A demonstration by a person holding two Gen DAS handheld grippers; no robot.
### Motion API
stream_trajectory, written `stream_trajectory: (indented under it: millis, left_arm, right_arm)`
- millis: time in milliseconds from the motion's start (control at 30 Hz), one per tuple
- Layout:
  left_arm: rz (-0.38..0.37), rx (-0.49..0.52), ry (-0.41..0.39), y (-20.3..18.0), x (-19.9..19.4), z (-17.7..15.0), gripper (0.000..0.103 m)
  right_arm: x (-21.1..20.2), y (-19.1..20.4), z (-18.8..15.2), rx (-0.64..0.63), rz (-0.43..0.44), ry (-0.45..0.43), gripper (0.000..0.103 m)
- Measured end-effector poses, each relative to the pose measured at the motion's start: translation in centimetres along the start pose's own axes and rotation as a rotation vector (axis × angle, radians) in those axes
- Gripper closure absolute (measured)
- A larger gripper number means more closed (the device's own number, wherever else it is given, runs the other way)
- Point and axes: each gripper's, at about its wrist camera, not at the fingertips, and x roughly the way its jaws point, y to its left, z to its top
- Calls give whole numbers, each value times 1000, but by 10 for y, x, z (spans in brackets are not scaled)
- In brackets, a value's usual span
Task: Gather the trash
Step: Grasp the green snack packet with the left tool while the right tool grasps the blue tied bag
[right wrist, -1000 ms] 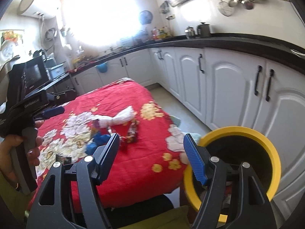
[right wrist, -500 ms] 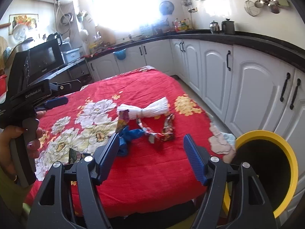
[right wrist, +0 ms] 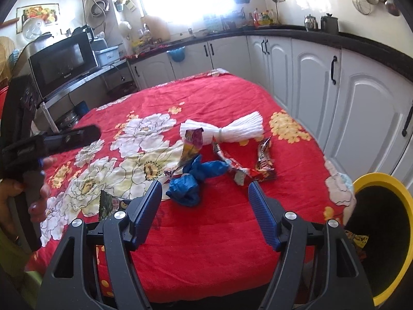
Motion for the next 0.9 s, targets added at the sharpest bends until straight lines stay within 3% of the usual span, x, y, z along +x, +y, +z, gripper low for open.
stream_trajectory:
  millis: [133, 333, 500, 633, 800, 900]
  left_arm:
    - [-53, 3, 74, 8, 6, -19, 11]
    - [-148, -88, 162, 22, 18, -44, 11]
    - [-184, -84, 191, 15, 26, -52, 15]
    - [-166, -64, 221, 6, 35, -61, 20]
    - [-119, -15, 218, -1, 38, -66, 24]
    - [-77, 22, 213, -6, 40, -68, 37]
  right_arm:
    - [11, 2, 0, -7, 5, 25, 38]
    - [33, 1, 4, 13, 37, 69, 43]
    - [56, 6, 6, 30, 77, 118, 47]
    - [76, 12, 5, 32, 87, 156, 48]
    - [86, 10, 1, 44, 90, 172, 67]
    - [84, 8, 0, 39, 86, 160, 83]
